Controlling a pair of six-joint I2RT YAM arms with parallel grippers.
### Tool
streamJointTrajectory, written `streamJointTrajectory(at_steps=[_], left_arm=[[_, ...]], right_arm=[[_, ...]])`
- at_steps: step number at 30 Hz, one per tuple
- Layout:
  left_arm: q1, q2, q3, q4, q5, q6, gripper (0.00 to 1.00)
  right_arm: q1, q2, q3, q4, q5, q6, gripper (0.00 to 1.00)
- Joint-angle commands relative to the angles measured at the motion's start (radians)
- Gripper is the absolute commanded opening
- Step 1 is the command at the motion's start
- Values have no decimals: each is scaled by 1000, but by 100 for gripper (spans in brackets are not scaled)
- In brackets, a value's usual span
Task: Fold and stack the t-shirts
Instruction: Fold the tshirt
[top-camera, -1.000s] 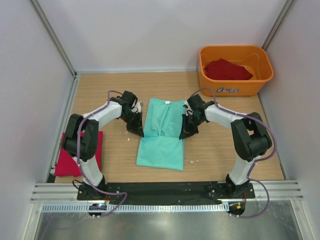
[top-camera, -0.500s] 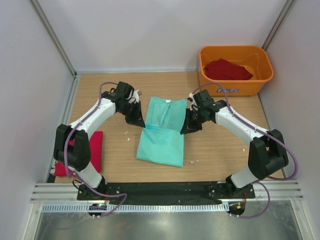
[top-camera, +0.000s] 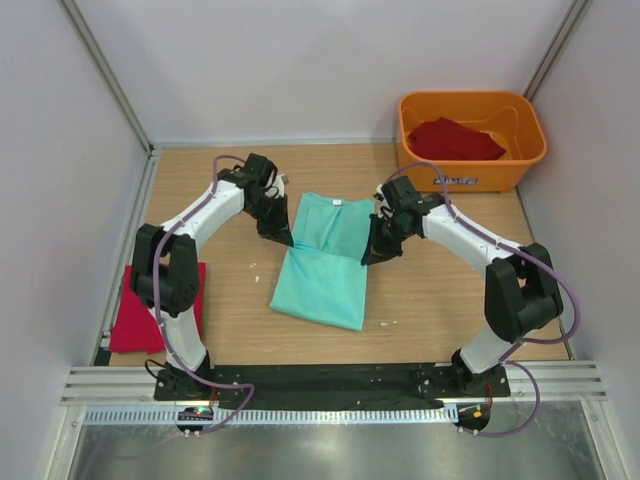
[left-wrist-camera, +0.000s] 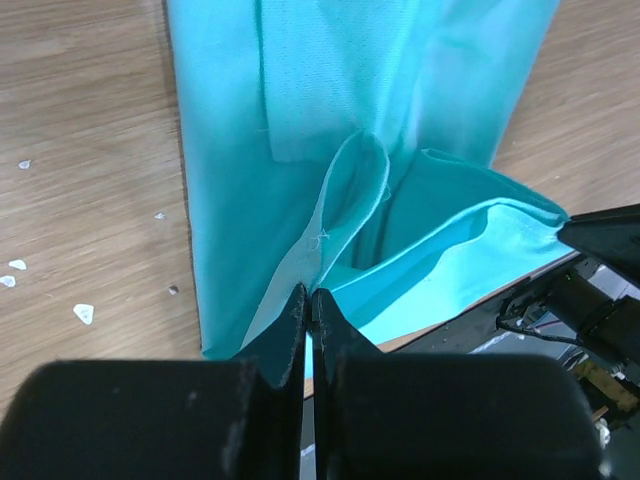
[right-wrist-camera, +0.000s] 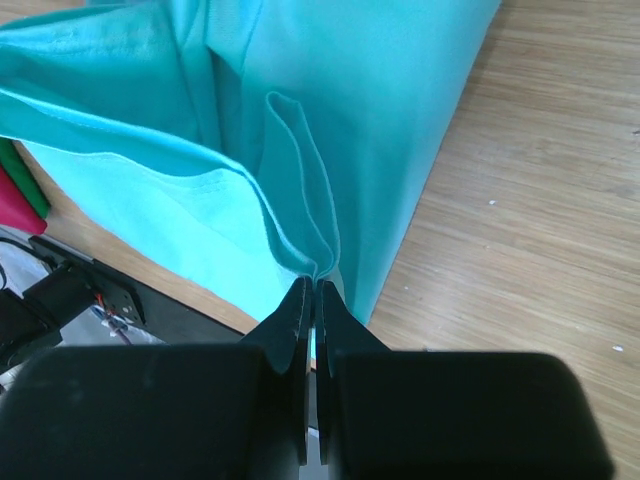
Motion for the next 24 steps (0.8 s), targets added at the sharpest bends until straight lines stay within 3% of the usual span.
streamJointTrajectory(at_steps=[1, 24], left_arm=[[16, 25, 31, -29, -13, 25, 0], [36, 225, 157, -38, -38, 38, 0]], right_arm=[[-17, 26, 49, 8, 18, -24, 1], [-76, 185, 105, 20, -10, -81, 1]])
